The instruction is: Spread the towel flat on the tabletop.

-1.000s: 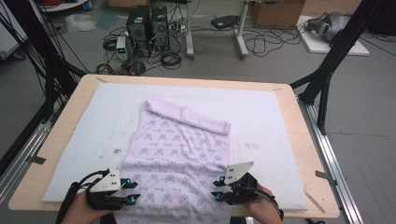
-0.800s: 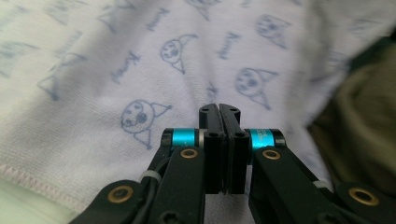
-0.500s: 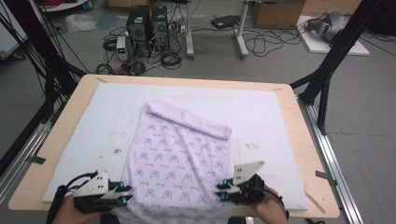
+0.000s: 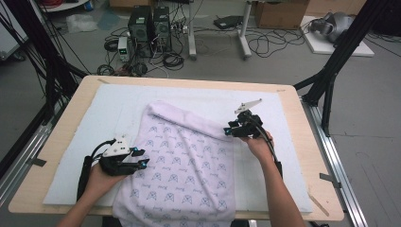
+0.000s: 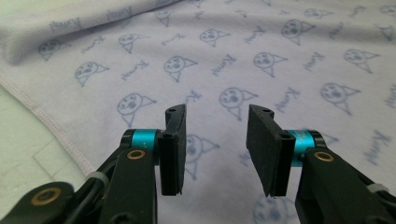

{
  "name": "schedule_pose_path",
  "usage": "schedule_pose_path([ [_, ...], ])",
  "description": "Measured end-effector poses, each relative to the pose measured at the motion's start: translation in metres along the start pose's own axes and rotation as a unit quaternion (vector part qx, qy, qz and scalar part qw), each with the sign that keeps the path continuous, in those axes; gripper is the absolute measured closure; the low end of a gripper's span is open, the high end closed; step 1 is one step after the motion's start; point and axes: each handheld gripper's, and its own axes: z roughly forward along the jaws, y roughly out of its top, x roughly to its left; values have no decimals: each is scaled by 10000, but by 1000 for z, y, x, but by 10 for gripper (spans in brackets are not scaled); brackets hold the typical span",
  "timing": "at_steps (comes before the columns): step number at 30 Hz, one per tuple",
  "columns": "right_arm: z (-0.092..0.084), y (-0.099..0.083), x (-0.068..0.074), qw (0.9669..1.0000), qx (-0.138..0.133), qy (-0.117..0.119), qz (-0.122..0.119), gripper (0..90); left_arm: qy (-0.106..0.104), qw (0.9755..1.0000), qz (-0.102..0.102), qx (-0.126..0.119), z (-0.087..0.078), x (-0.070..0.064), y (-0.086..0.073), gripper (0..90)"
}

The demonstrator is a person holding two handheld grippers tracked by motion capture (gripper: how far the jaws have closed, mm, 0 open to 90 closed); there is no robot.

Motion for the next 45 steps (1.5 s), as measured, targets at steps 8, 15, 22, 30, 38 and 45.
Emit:
schedule_pose_path([
  [8, 17, 8, -7, 9986, 407, 342, -42, 848, 25, 10000, 30, 35, 6, -2, -1, 571],
  [15, 0, 50, -26, 9960, 47, -889, -77, 771, 92, 10000, 16, 11, 6, 0, -1, 564],
  [22, -5, 37, -26, 9963, 207, -829, 33, 667, 144, 9998, -89, 58, 5, 5, -3, 526],
  [30, 10, 18, 6, 9997, 149, 87, -171, 577, 323, 9989, -257, 203, 8, 13, -6, 537],
  [38, 9, -6, 52, 9958, 159, 522, -730, 551, 260, 9983, -275, 437, 9, 22, -10, 595],
  [45, 9, -22, 61, 9940, 372, 732, -717, 871, 247, 9983, -31, 529, 6, 14, -8, 883],
])
